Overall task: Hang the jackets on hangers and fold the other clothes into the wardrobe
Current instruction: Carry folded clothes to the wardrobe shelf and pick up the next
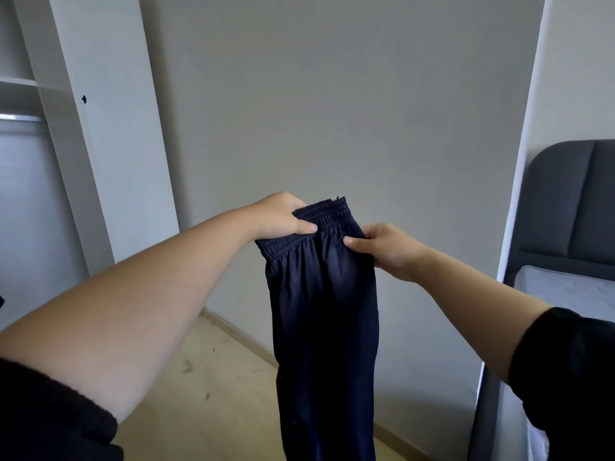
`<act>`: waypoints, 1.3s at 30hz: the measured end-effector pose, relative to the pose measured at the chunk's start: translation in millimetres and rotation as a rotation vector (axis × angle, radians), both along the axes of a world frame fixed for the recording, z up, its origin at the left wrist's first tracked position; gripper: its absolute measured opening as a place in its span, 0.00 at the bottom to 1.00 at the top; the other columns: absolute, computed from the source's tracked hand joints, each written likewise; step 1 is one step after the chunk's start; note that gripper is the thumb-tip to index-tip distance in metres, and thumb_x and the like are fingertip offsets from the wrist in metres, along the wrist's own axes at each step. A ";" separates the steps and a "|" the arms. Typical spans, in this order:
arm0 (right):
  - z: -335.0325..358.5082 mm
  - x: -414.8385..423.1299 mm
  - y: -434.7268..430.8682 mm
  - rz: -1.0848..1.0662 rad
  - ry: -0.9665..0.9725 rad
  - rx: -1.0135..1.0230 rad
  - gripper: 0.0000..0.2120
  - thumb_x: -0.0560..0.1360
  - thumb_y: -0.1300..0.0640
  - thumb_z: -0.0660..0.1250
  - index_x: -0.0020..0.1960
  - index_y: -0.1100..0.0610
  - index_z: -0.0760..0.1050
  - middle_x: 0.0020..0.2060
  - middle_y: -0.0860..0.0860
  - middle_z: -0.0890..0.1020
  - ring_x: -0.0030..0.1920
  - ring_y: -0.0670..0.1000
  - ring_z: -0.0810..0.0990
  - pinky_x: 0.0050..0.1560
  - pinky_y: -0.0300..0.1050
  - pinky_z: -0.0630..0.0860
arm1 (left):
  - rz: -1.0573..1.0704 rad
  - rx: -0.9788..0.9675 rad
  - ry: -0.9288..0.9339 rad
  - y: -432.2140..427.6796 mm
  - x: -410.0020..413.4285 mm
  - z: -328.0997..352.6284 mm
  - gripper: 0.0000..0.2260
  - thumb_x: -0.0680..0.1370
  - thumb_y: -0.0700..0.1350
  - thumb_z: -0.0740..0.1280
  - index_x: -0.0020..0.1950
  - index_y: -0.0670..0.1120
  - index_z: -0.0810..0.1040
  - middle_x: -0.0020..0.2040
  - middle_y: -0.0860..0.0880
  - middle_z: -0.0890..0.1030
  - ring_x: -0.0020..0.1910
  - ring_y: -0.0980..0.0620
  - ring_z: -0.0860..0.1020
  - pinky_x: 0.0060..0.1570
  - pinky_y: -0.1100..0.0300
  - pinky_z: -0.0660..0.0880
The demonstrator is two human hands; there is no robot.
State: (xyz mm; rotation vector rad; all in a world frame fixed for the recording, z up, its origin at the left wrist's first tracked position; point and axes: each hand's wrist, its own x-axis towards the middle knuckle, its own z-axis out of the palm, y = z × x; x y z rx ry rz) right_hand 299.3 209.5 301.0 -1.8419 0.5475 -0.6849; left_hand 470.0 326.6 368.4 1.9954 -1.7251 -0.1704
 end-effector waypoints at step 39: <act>181.3 -236.5 43.2 -1.355 -0.240 -0.521 0.18 0.79 0.44 0.57 0.47 0.58 0.74 0.37 0.53 0.76 0.39 0.58 0.74 0.39 0.45 0.64 | -0.221 -0.750 0.240 -32.0 -251.4 136.5 0.10 0.80 0.49 0.62 0.54 0.44 0.77 0.48 0.47 0.79 0.46 0.46 0.74 0.45 0.59 0.67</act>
